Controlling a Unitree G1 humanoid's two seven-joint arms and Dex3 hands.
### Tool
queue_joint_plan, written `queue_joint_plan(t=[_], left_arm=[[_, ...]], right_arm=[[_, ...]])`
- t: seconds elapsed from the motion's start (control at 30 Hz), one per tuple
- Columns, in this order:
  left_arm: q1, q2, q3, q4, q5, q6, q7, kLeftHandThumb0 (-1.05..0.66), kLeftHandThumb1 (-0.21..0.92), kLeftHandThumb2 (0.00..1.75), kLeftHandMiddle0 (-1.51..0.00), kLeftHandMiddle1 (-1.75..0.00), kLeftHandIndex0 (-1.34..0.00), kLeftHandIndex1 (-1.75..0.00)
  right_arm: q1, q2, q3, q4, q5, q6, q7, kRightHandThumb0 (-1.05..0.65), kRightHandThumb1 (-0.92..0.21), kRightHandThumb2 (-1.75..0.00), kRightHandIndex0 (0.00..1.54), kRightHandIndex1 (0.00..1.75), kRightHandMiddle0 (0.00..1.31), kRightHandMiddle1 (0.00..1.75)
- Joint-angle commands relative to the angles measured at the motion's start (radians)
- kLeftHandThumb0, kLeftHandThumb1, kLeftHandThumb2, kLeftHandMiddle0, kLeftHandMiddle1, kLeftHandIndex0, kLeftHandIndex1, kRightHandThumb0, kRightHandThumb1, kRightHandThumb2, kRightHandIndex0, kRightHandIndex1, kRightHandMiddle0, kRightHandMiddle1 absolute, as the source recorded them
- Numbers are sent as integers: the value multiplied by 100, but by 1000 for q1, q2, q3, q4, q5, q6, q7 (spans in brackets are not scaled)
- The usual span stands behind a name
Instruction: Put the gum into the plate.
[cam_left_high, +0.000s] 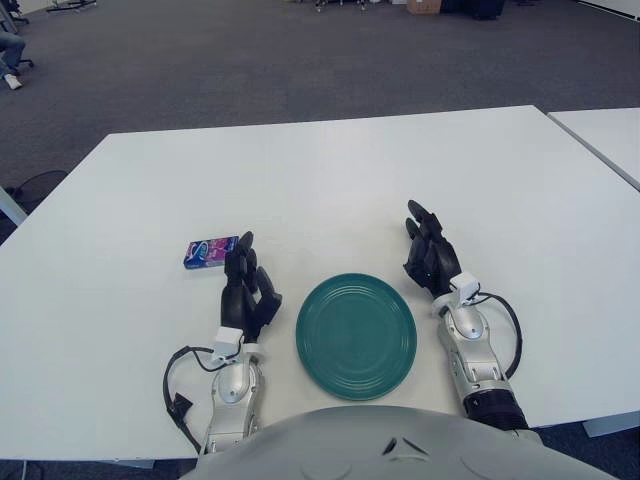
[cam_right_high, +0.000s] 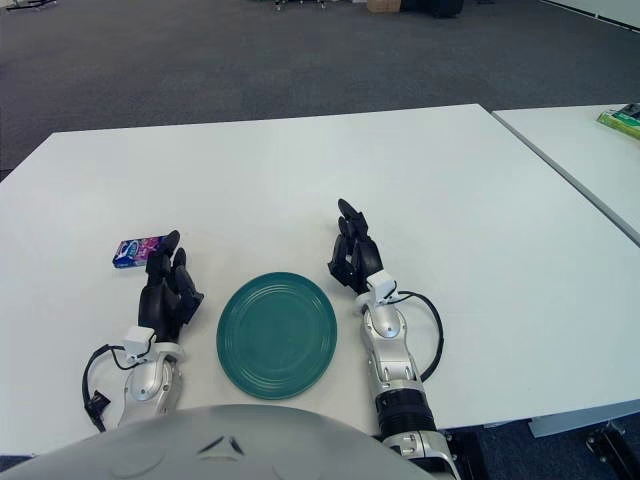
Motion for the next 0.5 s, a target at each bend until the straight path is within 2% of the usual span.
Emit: queue_joint_plan(t=[0.0,0.13,0.27,0.37,0.47], left_arm=[[-15,-26,-1,-92,-3,91,15,-80,92,92,-23,-1,0,-68],[-68,-8,22,-274,-9,236,26,-79,92,91,-25,-1,0,-72],[-143,25,71,-352,-1,309,35,-79,92,87,-29,-3,0,-78],[-229,118,153,-358,22,334,18,-78,92,83,-33,-4,0,-84],[-281,192,195,-338,66,337,1,-78,92,79,-34,-4,0,-87]], right_arm=[[32,-1,-5,54,2,36,-4,-69,-92,-95,18,1,0,36],[19,-1,-8,78,4,25,-2,-68,-92,-95,18,1,0,37],[2,-1,-12,109,9,18,4,-68,-92,-94,18,1,0,38],[-12,-1,-14,131,15,17,13,-68,-92,-94,18,1,0,38],[-26,-1,-17,152,16,14,15,-69,-92,-93,18,0,0,38]])
